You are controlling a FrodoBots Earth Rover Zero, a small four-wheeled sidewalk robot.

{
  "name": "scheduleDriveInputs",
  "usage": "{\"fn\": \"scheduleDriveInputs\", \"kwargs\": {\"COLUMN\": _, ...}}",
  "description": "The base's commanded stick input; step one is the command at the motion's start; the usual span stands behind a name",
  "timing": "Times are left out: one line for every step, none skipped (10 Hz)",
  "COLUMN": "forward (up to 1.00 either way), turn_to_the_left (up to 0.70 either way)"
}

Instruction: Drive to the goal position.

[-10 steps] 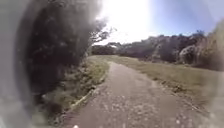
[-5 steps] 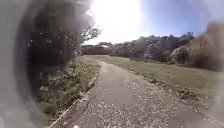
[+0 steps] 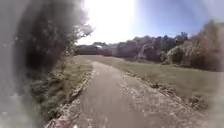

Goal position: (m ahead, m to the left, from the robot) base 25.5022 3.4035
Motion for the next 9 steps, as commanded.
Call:
{"fn": "scheduleDriveInputs", "kwargs": {"forward": 1.0, "turn_to_the_left": 0.0}}
{"fn": "scheduleDriveInputs", "kwargs": {"forward": 1.0, "turn_to_the_left": 0.0}}
{"fn": "scheduleDriveInputs", "kwargs": {"forward": 1.0, "turn_to_the_left": 0.0}}
{"fn": "scheduleDriveInputs", "kwargs": {"forward": 1.0, "turn_to_the_left": 0.0}}
{"fn": "scheduleDriveInputs", "kwargs": {"forward": 1.0, "turn_to_the_left": 0.0}}
{"fn": "scheduleDriveInputs", "kwargs": {"forward": 1.0, "turn_to_the_left": 0.0}}
{"fn": "scheduleDriveInputs", "kwargs": {"forward": 1.0, "turn_to_the_left": 0.0}}
{"fn": "scheduleDriveInputs", "kwargs": {"forward": 1.0, "turn_to_the_left": 0.0}}
{"fn": "scheduleDriveInputs", "kwargs": {"forward": 1.0, "turn_to_the_left": 0.0}}
